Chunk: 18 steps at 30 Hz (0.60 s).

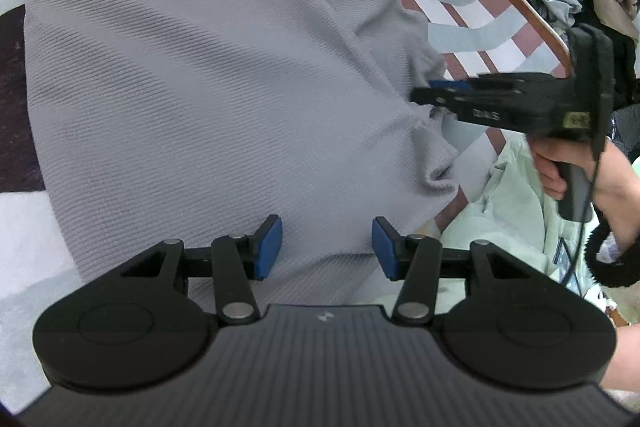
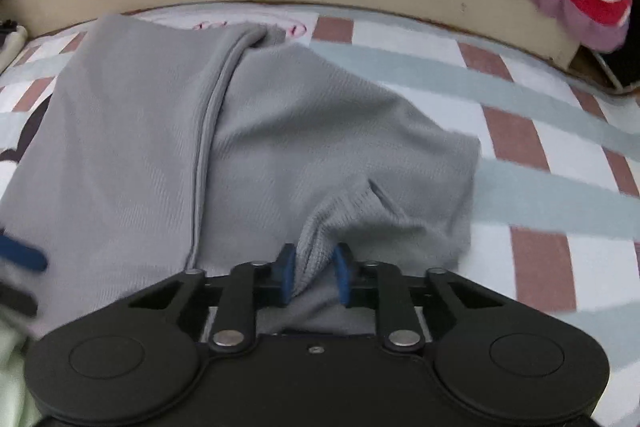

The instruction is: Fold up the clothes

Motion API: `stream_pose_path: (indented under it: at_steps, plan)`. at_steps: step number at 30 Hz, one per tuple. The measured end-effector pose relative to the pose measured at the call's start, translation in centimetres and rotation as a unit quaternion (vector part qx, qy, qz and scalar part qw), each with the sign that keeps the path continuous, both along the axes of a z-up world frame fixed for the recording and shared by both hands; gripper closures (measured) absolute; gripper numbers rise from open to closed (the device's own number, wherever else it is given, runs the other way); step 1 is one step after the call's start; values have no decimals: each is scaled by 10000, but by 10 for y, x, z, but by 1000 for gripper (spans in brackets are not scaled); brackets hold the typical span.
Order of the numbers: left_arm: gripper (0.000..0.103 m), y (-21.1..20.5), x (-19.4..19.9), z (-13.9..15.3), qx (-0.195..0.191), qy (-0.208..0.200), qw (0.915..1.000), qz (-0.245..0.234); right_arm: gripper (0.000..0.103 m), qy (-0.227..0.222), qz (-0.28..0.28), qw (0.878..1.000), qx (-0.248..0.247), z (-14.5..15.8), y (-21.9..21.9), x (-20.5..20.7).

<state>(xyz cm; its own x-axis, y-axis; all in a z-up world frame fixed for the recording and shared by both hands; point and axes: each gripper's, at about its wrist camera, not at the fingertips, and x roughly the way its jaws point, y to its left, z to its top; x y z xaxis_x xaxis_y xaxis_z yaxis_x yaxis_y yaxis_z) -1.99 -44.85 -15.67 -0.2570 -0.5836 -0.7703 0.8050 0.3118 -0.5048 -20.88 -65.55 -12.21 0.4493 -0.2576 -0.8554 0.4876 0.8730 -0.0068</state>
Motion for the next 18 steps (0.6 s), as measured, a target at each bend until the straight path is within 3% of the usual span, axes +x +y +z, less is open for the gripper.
stream_pose_path:
  at_steps: [4,6,9,10,12,14,16,18]
  plan:
    - [54,9,6,1,59,23,10000,-39,87,211,0,9995,245,4,-1,-17]
    - [54,12,8,6,192,-107,9998,-28,87,583,153,9974,393,7,1,-16]
    - [54,23,23,24,184,-951,9952,108,87,1197,277,9921,263,18,3,-6]
    - [54,26,29,31,152,-1244,9920,166,81,1239,285,9918,112,26,3,-3]
    - [50,34,56,39,9,-1234,9906,595,64,784,360,9961,-182,50,1,6]
    - [48,40,88,43,-149,-1051,9881,1113,32,-111,522,9985,-99,71,-8,19]
    - [48,39,119,39,-195,-966,9833,1531,28,-1235,594,9903,219,80,-27,39]
    - [48,30,144,31,-95,-1113,9775,1791,28,-1636,560,9817,795,71,-48,66]
